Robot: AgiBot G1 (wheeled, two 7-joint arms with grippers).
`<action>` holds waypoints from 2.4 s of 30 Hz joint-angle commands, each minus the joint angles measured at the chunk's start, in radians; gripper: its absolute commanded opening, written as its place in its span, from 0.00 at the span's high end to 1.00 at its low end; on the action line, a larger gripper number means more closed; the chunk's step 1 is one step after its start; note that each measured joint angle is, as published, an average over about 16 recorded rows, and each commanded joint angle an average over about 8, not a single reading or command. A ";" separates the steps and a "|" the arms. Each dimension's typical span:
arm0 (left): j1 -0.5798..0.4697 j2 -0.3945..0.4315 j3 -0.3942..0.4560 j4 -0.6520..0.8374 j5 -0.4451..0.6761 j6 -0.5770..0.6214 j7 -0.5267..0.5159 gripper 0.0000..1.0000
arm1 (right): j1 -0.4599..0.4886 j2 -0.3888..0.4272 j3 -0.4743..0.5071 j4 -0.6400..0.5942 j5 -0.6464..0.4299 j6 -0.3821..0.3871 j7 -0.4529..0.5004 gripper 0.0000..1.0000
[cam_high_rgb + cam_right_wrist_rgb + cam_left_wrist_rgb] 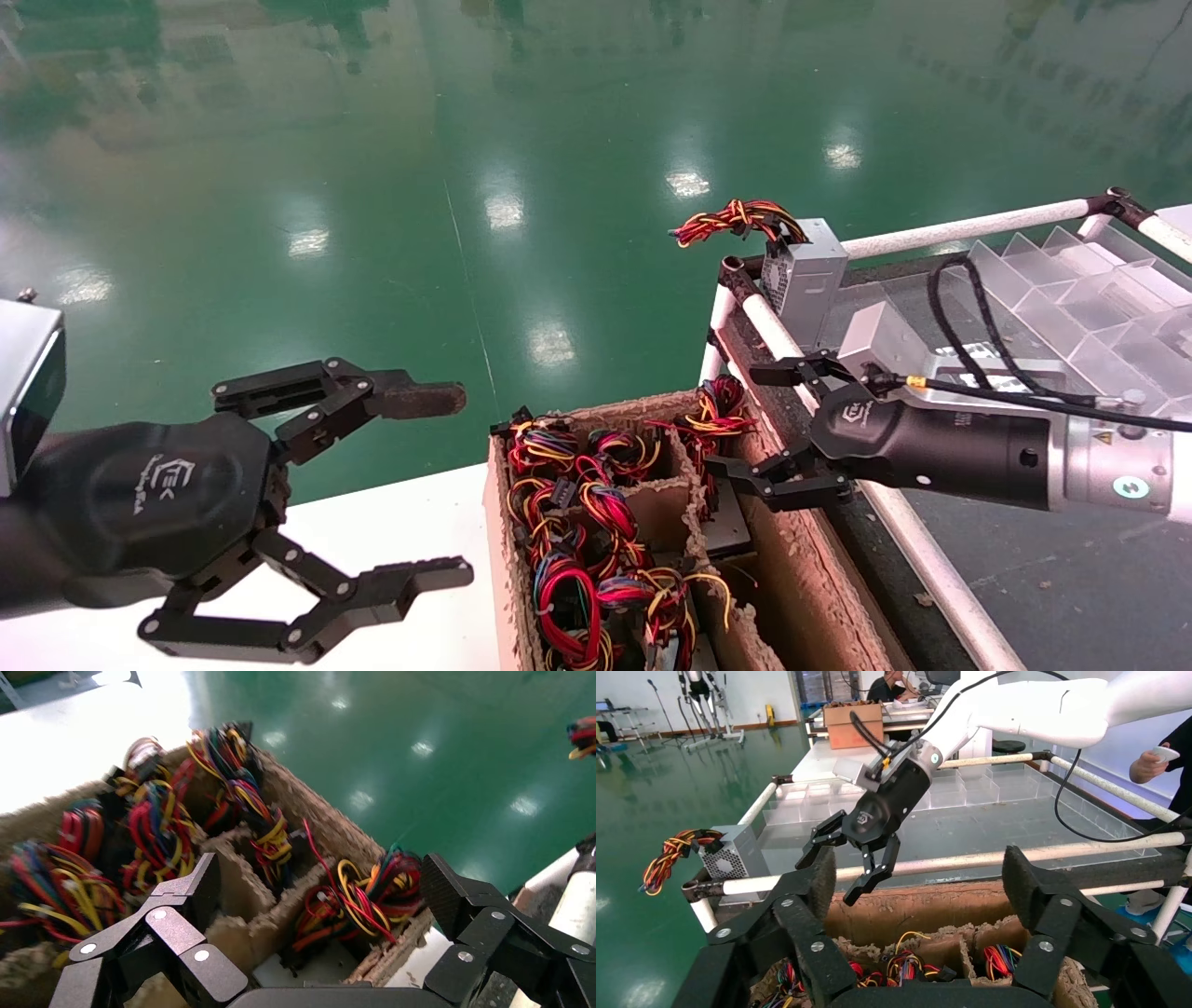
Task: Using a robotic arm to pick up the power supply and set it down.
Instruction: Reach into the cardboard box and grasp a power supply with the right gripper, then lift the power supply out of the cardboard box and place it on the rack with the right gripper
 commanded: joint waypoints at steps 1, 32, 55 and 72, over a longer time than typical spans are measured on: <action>0.000 0.000 0.000 0.000 0.000 0.000 0.000 0.00 | 0.014 -0.017 -0.011 -0.036 -0.022 0.004 -0.012 0.65; 0.000 0.000 0.000 0.000 0.000 0.000 0.000 0.00 | -0.039 -0.132 0.013 -0.156 -0.039 0.191 -0.165 1.00; 0.000 0.000 0.001 0.000 0.000 0.000 0.000 0.00 | -0.024 -0.144 0.028 -0.246 -0.011 0.155 -0.225 1.00; 0.000 0.000 0.001 0.000 -0.001 0.000 0.000 0.00 | -0.012 -0.042 0.104 -0.097 0.121 0.061 -0.142 1.00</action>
